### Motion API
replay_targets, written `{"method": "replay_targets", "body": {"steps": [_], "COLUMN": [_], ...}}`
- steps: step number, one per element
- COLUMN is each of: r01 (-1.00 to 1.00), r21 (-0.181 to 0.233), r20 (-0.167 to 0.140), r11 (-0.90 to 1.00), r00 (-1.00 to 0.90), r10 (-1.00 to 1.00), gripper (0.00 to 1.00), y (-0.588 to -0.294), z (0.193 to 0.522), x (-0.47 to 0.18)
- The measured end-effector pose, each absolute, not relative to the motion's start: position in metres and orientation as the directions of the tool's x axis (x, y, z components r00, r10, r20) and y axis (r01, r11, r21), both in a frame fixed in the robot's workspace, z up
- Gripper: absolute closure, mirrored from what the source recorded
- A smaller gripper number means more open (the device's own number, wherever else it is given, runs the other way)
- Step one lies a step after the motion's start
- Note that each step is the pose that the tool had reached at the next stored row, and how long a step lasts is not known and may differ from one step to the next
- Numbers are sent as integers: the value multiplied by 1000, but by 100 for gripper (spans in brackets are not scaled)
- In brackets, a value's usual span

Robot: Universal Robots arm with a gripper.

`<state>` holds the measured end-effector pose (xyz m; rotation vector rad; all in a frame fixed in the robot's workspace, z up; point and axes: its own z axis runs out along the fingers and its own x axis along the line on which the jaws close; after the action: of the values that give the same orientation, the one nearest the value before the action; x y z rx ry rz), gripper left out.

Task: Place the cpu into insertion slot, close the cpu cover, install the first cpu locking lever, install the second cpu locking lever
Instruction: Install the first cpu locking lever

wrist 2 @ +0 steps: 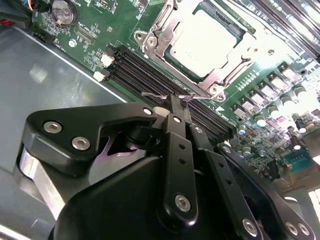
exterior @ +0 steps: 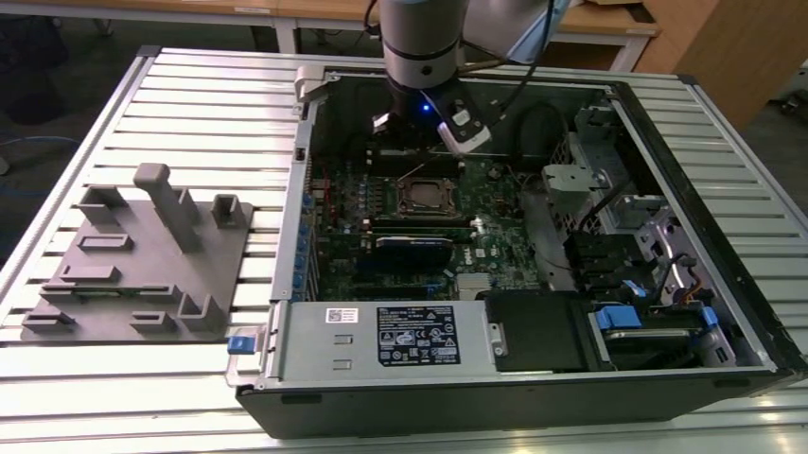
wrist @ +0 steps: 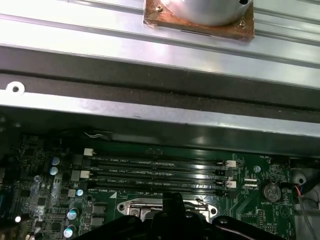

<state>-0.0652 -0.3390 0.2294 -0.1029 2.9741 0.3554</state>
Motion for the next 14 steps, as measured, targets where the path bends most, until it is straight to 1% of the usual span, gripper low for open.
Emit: {"method": "replay_targets", "body": {"steps": [5, 14], "r01": [-88, -89], "r21": [228, 231], "r20": [-164, -168], "r11": [970, 969], "r00": [-985, -985], "r10": [-51, -50], "gripper": [90, 90], "y": [-339, -339], "z": [224, 220], "x": [-65, -65]}}
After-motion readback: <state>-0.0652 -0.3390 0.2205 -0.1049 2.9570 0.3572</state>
